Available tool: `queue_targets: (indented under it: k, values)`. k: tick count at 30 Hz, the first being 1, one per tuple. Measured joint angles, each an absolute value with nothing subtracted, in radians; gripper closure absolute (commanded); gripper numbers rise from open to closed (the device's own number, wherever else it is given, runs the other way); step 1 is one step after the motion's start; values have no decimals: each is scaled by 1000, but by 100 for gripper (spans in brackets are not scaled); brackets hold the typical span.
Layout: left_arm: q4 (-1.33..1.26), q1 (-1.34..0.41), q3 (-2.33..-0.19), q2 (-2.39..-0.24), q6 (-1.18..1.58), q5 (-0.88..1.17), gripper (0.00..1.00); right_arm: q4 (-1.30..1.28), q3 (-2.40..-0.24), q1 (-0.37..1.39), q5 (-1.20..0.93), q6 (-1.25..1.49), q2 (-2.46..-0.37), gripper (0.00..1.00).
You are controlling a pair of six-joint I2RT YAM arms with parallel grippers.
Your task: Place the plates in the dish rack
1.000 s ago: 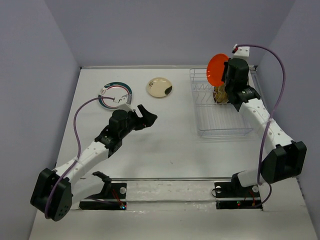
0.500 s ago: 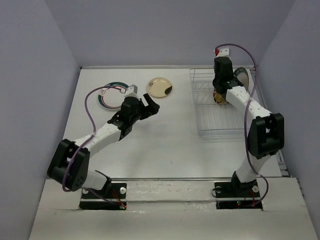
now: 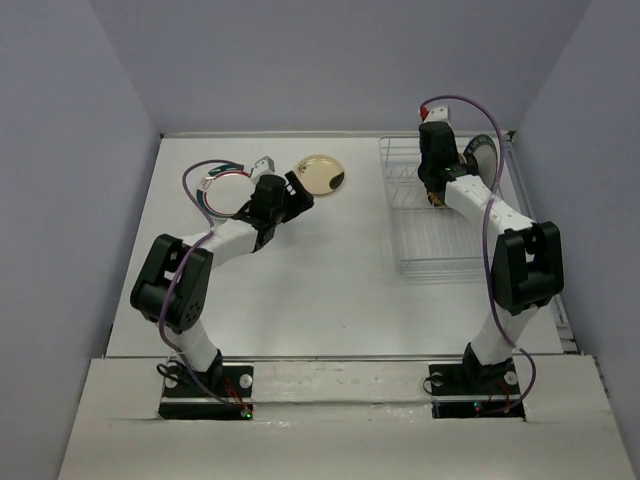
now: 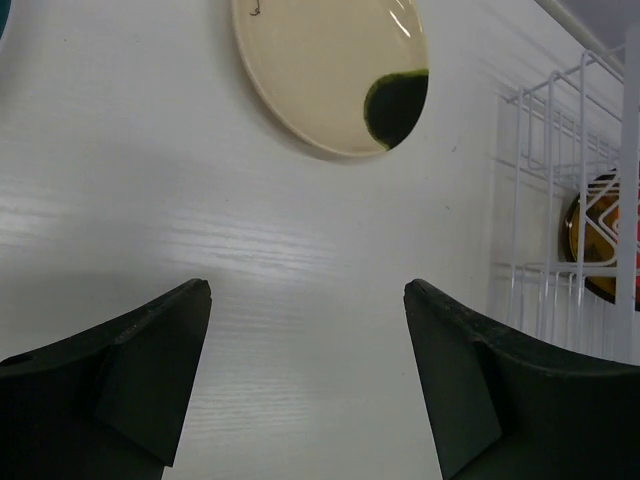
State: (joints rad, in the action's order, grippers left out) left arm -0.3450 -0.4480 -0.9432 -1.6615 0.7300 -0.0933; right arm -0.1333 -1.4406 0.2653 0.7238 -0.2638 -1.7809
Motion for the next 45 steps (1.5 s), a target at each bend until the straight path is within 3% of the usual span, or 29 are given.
queue_targets:
  k: [3,5,7,15,21,23,27,32,38,42,45]
  values:
    - [-346,-429,-1001,-1752,739,-96,20,-142,-1423,269,713,-237,-1782,46]
    - [-344,-419,-1038,-1805,745,-92,21,-146,-1423,269,705,-215,-1781,31]
    - [-337,-411,-1074,-1852,746,-92,22,-157,-1423,269,695,-189,-1777,22]
    - [-286,-397,-1274,-2004,749,-111,37,-235,-1396,276,620,-68,-1647,20]
    - [-242,-397,-1466,-2140,748,-129,60,-228,-1320,369,547,25,-1450,20]
    - [-221,-397,-1505,-2180,750,-141,61,-226,-1301,390,532,39,-1423,20]
    - [-185,-397,-1520,-2213,752,-160,60,-226,-1245,419,475,79,-1375,20]
    - [-183,-397,-1518,-2214,766,-167,48,-227,-1226,421,434,103,-1361,20]
    - [-220,-397,-1482,-2195,765,-165,47,-224,-1219,421,418,110,-1360,20]
    - [-225,-397,-1402,-2129,749,-168,25,-224,-1208,421,411,112,-1360,20]
    - [-236,-397,-1353,-2063,738,-173,23,-223,-1207,421,403,115,-1359,20]
